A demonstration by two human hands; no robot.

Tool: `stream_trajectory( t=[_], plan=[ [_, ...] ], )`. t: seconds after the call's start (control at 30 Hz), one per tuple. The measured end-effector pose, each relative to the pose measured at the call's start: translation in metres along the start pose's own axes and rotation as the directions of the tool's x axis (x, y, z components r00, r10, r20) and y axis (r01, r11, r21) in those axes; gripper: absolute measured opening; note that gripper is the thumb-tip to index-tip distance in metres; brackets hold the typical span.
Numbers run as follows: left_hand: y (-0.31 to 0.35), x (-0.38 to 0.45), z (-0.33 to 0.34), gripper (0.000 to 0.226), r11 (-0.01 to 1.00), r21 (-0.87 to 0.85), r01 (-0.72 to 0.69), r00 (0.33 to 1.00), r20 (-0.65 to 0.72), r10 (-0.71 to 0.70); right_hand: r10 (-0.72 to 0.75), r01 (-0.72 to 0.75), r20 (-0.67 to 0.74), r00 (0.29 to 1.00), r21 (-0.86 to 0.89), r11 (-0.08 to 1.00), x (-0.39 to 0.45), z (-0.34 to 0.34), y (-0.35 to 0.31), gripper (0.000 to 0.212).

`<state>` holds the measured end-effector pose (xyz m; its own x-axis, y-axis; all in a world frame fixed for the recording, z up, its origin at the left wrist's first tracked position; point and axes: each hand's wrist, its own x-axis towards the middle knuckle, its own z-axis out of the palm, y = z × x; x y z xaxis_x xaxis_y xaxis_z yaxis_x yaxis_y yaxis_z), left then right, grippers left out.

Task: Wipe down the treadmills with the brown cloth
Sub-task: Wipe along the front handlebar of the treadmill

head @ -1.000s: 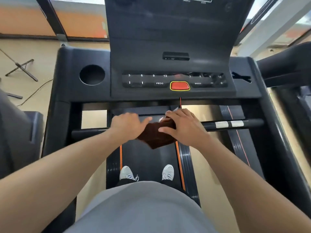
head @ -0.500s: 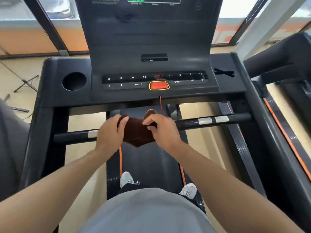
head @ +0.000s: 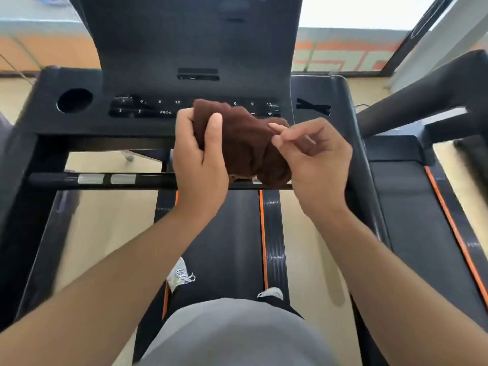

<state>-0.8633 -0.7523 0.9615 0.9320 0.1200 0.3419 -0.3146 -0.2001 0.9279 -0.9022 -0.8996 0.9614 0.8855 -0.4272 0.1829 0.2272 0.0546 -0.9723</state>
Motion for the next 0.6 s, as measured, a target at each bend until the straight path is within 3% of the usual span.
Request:
stream_trajectory(
  t=[0.07, 0.13, 0.17, 0.2, 0.27, 0.33, 0.43, 0.53, 0.6],
  plan=[
    [-0.004, -0.002, 0.013, 0.007, 0.996, 0.016, 0.086, 0.996, -0.015, -0.086, 0.012, -0.016, -0.04, 0.999, -0.103, 0.995, 0.012, -0.023, 0.005, 0.024],
    [-0.032, -0.007, 0.024, 0.005, 0.929, -0.006, 0.37, 0.928, -0.042, -0.37, 0.134, -0.167, -0.114, 0.984, -0.358, 0.919, 0.018, -0.041, 0.036, 0.037],
    [-0.047, -0.011, 0.027, 0.013, 0.823, -0.066, 0.564, 0.821, -0.06, -0.567, 0.25, -0.291, -0.149, 0.957, -0.46, 0.839, 0.014, -0.048, 0.056, 0.049],
    [-0.061, -0.018, 0.029, 0.019, 0.666, -0.152, 0.73, 0.668, -0.047, -0.743, 0.361, -0.398, -0.175, 0.916, -0.507, 0.764, 0.005, -0.053, 0.075, 0.06],
    [-0.08, -0.033, 0.028, 0.01, 0.38, -0.258, 0.888, 0.404, 0.043, -0.914, 0.425, -0.464, -0.2, 0.883, -0.519, 0.718, -0.015, -0.056, 0.105, 0.066],
    [-0.085, -0.044, 0.025, 0.006, 0.264, -0.266, 0.927, 0.297, 0.093, -0.95, 0.381, -0.484, -0.304, 0.873, -0.447, 0.753, -0.03, -0.053, 0.117, 0.062],
    [-0.082, -0.044, 0.016, 0.012, 0.15, -0.315, 0.937, 0.221, 0.204, -0.954, 0.555, -0.672, -0.471, 0.686, -0.116, 0.732, -0.041, -0.045, 0.116, 0.059],
    [-0.078, -0.033, 0.008, 0.026, 0.049, -0.301, 0.952, 0.165, 0.372, -0.913, 0.793, -0.815, -0.254, 0.554, 0.028, 0.578, -0.044, -0.036, 0.115, 0.045],
    [-0.077, -0.027, 0.006, 0.031, 0.05, -0.245, 0.968, 0.157, 0.441, -0.883, 0.847, -0.85, -0.156, 0.509, 0.062, 0.522, -0.042, -0.03, 0.112, 0.041]
  ],
)
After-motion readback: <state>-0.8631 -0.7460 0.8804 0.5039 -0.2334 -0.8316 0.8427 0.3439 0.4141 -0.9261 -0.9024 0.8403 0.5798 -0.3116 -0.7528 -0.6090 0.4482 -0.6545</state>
